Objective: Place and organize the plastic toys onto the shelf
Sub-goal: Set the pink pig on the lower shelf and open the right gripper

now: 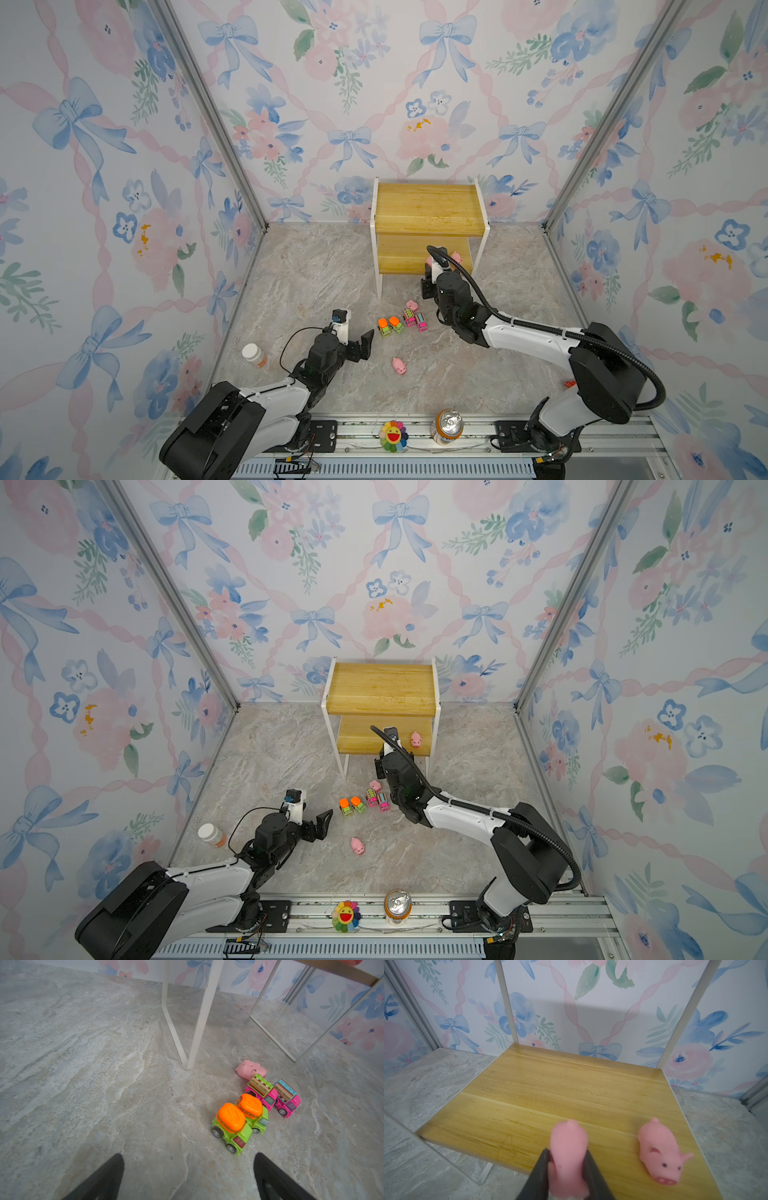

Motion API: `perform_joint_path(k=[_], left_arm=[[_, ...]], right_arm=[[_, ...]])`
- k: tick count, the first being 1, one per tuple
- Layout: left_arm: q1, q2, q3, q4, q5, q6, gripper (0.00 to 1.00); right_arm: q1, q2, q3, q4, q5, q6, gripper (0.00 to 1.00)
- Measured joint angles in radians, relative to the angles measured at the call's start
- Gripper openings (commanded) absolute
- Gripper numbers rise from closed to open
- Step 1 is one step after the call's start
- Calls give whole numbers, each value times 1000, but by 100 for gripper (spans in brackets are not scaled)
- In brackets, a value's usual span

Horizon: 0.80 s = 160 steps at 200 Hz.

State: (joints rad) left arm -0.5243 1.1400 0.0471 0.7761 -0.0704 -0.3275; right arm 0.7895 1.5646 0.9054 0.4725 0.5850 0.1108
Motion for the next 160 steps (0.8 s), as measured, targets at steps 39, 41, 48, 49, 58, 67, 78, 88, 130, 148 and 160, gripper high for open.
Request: perform_joint_path(k=[39,41,48,49,58,67,78,88,130,148,160], left_arm=[[0,1,0,0,0,0,98],[0,1,0,0,0,0,98],[0,1,0,0,0,0,98],[0,1,0,0,0,0,98],[0,3,0,0,0,0,98],[0,5,0,0,0,0,98],[0,8,0,0,0,0,98],[0,8,0,0,0,0,98],[-6,9,0,0,0,0,98],[-6,9,0,0,0,0,98],[-6,9,0,0,0,0,98]], right_arm=[[-5,0,-8,2,0,0,28],[-5,0,-9,2,0,0,28],[-5,0,-10,2,0,0,28],[-5,0,-10,2,0,0,28],[-5,0,-10,2,0,0,28],[-5,0,-10,3,0,0,28],[-5,1,-10,3,0,1,29],[-4,5,-10,3,0,1,29],[-2,13,-10,3,0,2,29],[-2,13,-10,3,-1,4,29],[-2,13,-10,3,-1,4,30]])
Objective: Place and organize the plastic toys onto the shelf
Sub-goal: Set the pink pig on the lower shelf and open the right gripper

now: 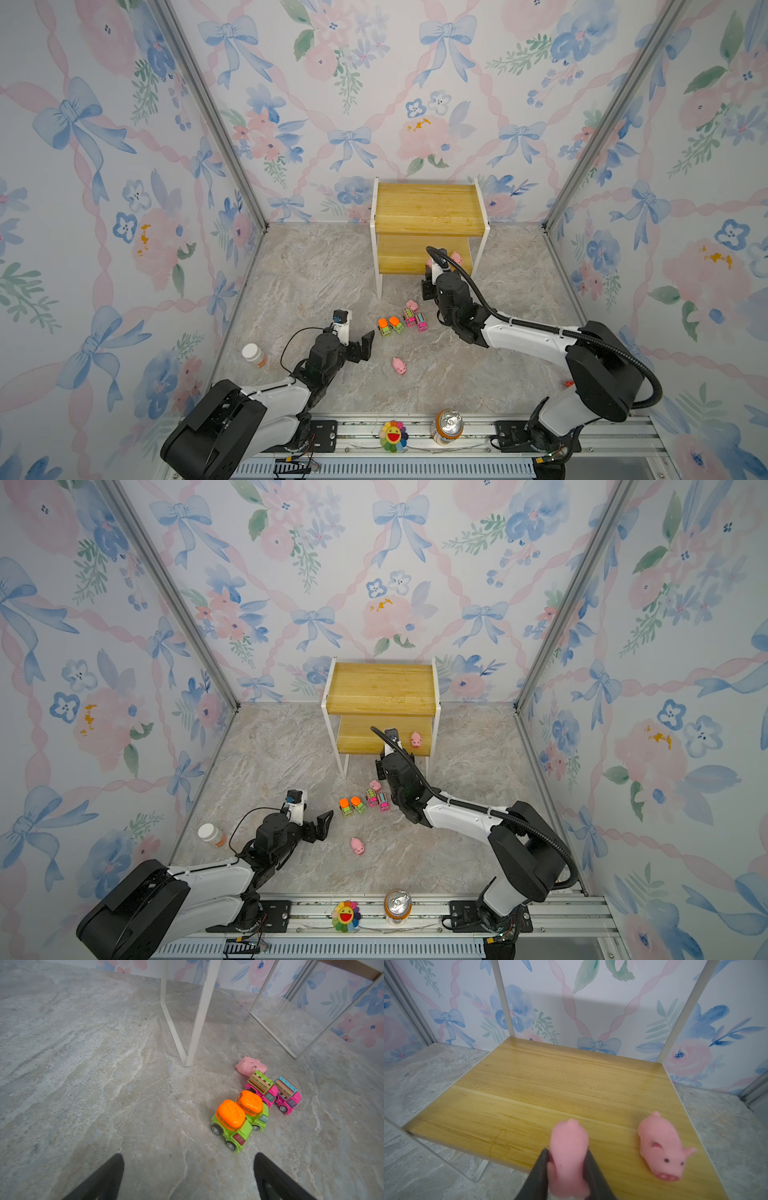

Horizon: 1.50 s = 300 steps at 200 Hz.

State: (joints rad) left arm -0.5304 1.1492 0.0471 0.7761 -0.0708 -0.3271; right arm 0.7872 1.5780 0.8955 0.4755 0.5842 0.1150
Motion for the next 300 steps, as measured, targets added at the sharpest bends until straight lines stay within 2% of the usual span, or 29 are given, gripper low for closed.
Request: perform_joint_path(k=[154,241,300], left_arm=[[-3,0,0,0,-3,0,98],[-6,0,0,0,-4,0,98],[-6,0,0,0,-11,0,98]], right_arm=[[6,27,-21,46,6,15,33],[12,41,-32,61,25,26,42],[14,41,-37,66,32,26,43]])
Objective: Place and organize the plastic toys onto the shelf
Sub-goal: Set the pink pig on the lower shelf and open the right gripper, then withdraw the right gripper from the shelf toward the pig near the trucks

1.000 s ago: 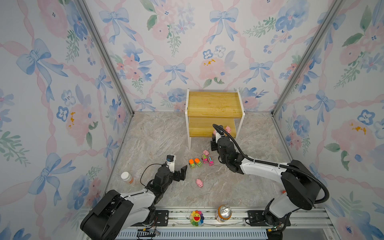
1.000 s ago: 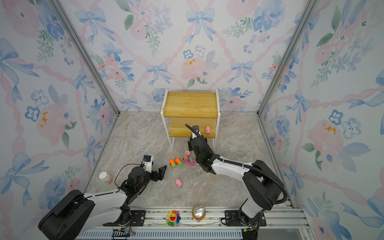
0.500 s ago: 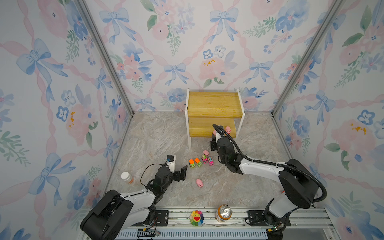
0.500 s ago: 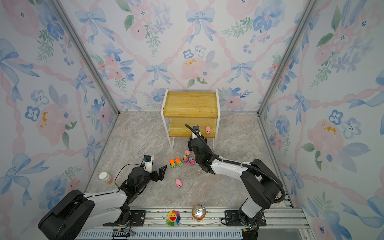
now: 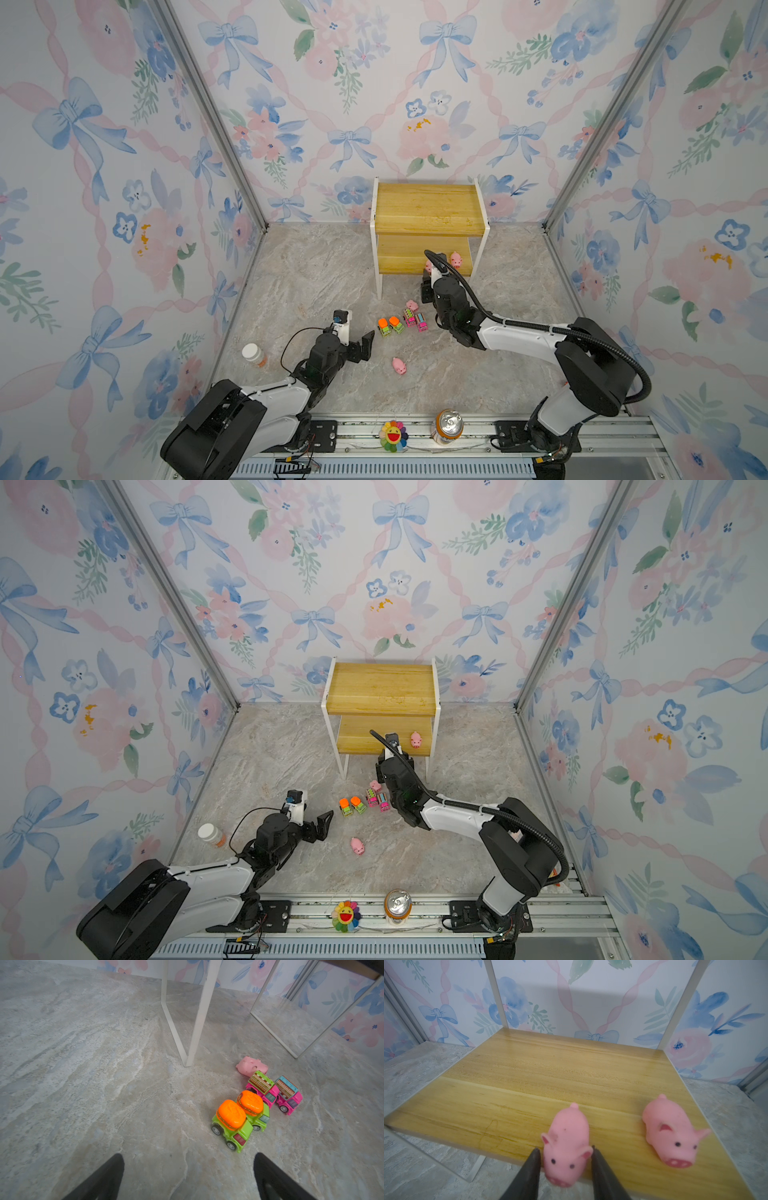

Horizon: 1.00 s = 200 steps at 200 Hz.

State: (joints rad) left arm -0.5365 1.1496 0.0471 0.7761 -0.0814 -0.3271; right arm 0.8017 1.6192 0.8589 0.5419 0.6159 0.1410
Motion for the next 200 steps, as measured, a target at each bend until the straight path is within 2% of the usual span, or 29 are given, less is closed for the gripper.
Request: perform_joint_path(k=[65,200], left_arm=[[-1,0,0,0,0,0,98],[-5,1,0,0,0,0,98]], right_arm=[[17,-3,-11,5,16,-6,56],[48,-71,-84,-37,51,-11,62]])
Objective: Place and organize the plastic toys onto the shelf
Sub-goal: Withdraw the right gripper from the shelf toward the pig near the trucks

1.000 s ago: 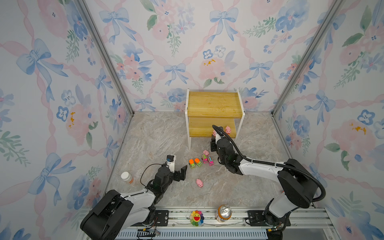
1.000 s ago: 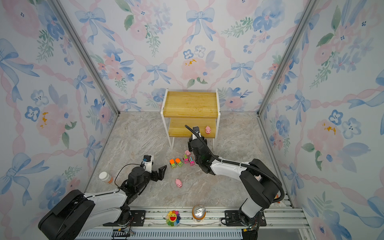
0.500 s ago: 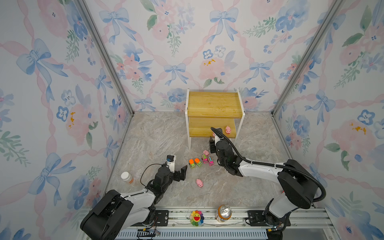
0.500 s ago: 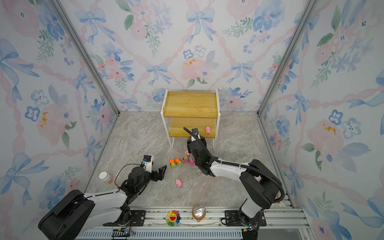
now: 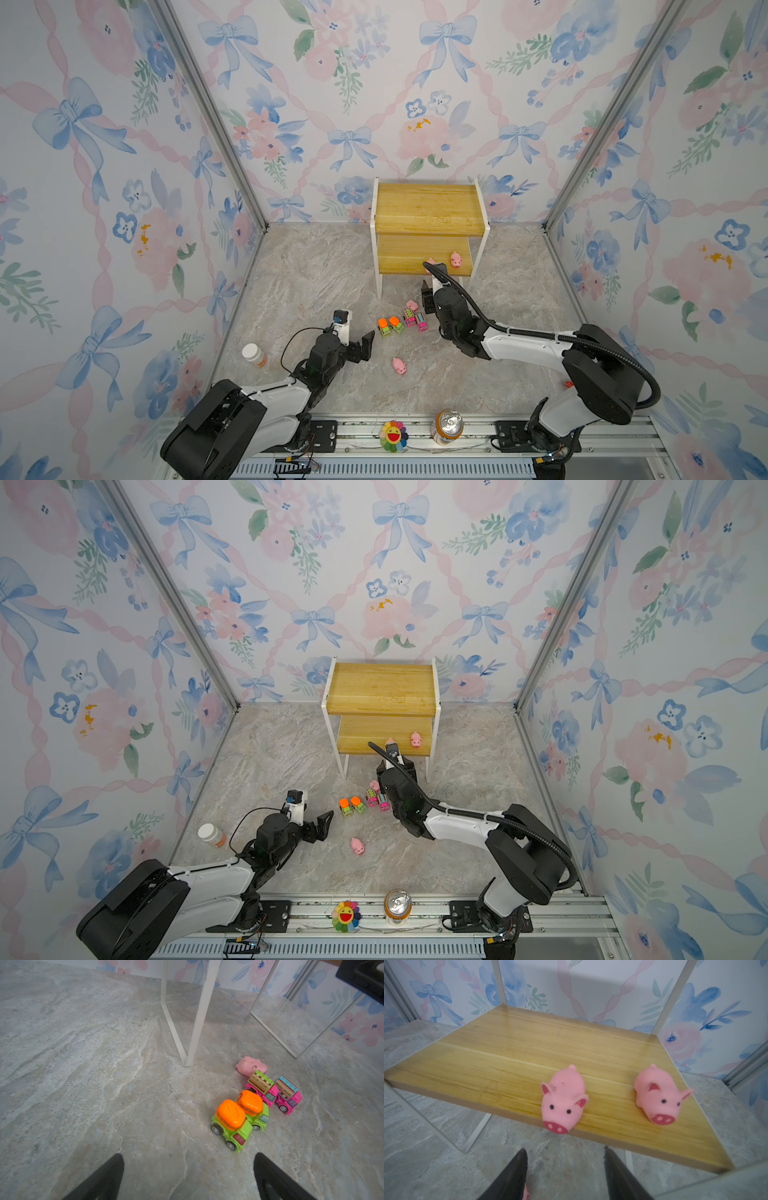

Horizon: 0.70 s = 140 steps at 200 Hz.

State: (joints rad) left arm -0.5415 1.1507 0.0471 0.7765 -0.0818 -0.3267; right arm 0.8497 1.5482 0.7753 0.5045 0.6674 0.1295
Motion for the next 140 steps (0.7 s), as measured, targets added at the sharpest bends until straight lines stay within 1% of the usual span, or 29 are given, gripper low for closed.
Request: perform_joint_path(k=[44,62,76,97,123,140], left_arm=[[-2,3,0,0,0,0,98],[-2,3,0,0,0,0,98],[-2,3,0,0,0,0,98],[-3,3,0,0,1,0,98],[-5,4,2,0,4,0,98],[-8,5,5,-1,10,0,98]], right_arm=[[29,-101,-43,-57,-2,-3,62],[34,-166,-63,-131,-40,-1,64],[23,-221,-68,-220,-117,14,65],[-12,-286,-67,-369,-282,56,64],[-36,-306,-74,-522,-452,95,65],[-35,-319,-110,-570,-519,117,65]])
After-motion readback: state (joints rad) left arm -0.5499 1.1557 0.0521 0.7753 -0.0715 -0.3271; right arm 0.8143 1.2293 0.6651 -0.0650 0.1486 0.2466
